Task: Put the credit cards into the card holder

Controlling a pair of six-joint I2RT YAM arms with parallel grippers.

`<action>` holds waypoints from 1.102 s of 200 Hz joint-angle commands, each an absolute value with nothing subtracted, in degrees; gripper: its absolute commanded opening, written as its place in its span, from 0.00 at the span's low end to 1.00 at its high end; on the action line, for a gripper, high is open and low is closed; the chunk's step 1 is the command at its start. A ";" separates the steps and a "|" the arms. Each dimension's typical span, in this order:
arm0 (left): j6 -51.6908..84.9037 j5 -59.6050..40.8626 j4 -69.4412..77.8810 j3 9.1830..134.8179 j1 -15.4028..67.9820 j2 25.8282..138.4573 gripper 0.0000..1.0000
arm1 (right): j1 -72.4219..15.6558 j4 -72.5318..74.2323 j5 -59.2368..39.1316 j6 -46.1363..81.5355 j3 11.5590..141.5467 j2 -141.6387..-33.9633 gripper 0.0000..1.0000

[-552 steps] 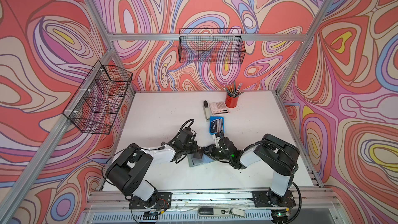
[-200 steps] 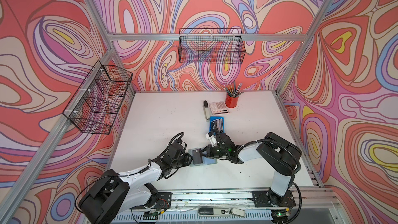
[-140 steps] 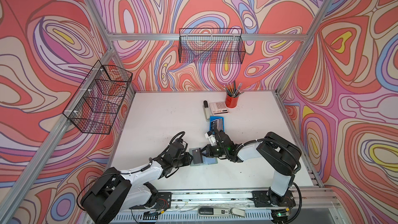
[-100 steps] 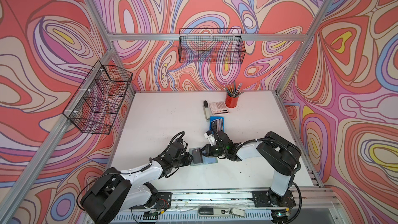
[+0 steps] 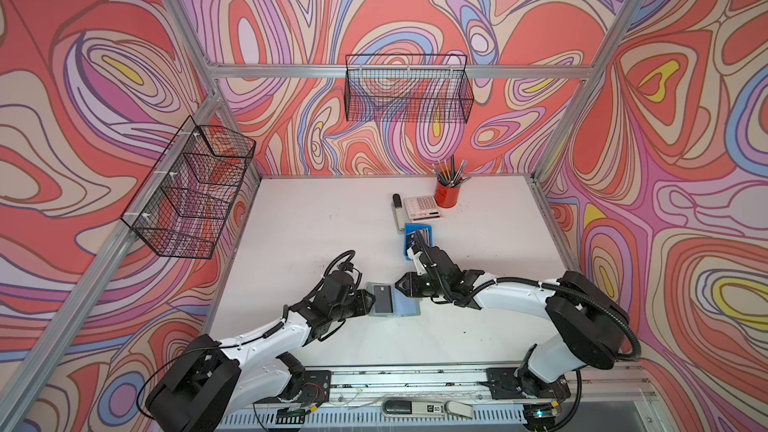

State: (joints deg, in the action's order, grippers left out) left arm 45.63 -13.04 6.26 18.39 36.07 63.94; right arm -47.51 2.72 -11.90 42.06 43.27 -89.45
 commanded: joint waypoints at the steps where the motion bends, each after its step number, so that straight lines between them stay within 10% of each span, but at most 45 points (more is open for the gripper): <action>1: 45.00 -12.27 5.05 19.64 36.39 64.09 0.37 | -50.81 0.04 -7.64 42.01 44.45 -90.01 0.33; 93: 44.91 -10.82 7.60 18.33 36.39 68.45 0.48 | -52.39 10.44 -8.79 46.13 40.86 -96.42 0.35; 220: 43.86 -10.54 6.44 18.98 36.39 69.71 0.53 | -59.18 -20.95 24.22 43.53 49.48 -88.17 0.38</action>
